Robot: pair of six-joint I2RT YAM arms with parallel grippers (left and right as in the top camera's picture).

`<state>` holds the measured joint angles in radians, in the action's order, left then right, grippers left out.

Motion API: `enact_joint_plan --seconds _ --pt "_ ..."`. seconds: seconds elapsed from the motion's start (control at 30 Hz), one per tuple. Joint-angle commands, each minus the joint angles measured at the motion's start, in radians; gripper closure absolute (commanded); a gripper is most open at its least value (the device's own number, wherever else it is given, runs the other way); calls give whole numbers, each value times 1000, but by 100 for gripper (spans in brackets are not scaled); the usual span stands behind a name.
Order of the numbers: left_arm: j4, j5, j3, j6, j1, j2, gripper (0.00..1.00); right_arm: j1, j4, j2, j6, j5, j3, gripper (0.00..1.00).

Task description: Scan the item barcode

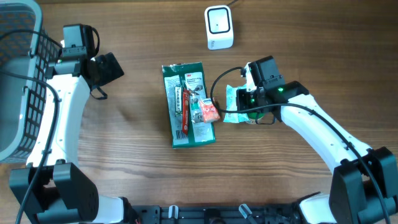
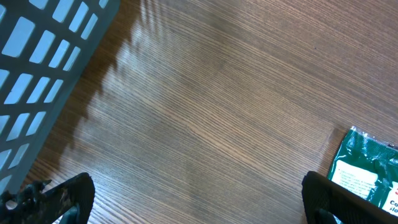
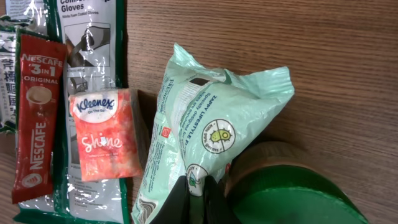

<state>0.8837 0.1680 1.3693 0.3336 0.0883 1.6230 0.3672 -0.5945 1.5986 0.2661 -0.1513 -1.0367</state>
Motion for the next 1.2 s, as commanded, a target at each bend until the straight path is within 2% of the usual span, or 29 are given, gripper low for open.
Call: enact_joint_plan --seconds 0.0,0.4,0.6,0.8,1.17 --pt "0 9 11 -16 6 -7 0 -3 9 22 -31 25 -3 95" --pt "0 9 11 -16 6 -7 0 86 57 117 -27 -34 3 95" --pt "0 9 11 -16 6 -7 0 121 125 124 -31 -132 3 95" --pt "0 9 11 -16 6 -7 0 134 166 124 -28 -143 3 95" --pt "0 9 11 -16 6 -7 0 135 152 132 -27 25 6 95"
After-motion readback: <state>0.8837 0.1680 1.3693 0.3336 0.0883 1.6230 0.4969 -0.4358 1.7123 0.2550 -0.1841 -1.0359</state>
